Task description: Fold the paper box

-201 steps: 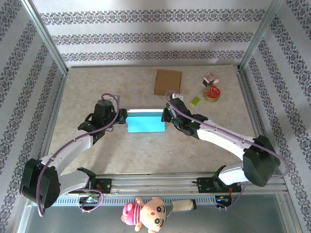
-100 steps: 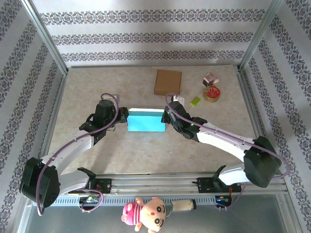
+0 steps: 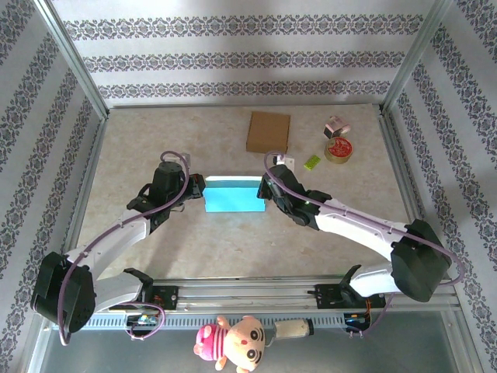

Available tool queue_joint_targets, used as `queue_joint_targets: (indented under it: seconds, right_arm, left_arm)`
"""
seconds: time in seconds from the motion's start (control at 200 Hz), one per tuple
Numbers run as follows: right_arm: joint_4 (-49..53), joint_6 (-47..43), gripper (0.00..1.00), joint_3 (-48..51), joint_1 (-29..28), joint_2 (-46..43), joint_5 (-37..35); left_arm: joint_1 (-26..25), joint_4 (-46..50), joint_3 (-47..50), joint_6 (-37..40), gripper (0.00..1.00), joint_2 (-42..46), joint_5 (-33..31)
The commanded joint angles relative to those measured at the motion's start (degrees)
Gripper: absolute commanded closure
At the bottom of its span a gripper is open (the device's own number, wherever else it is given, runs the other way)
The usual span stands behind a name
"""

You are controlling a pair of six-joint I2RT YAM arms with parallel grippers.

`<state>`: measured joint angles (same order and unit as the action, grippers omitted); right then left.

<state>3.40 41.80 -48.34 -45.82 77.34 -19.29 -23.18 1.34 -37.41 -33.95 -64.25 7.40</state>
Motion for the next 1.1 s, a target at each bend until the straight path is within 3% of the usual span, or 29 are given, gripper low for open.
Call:
queue_joint_targets:
  seconds: [0.0,0.335,0.685,1.094]
  right_arm:
    - [2.90,-0.89,1.00,2.88,-1.53,-0.49,1.05]
    - [2.20,0.13,1.00,7.69,-3.54,-2.22,0.05]
    - [4.11,-4.06,1.00,8.17,-5.75,-1.85,-3.82]
    - [4.15,-2.25,1.00,9.75,-6.20,-2.97,-0.50]
  left_arm:
    - [-1.24,5.71,2.40,-1.02,1.00,1.30,0.61]
    - [-1.25,4.55,7.43,-2.54,1.00,2.91,1.83]
    - [-1.18,10.58,9.11,4.88,1.00,3.98,-1.16]
    - [-1.21,3.79,14.21,-3.23,1.00,3.87,7.64]
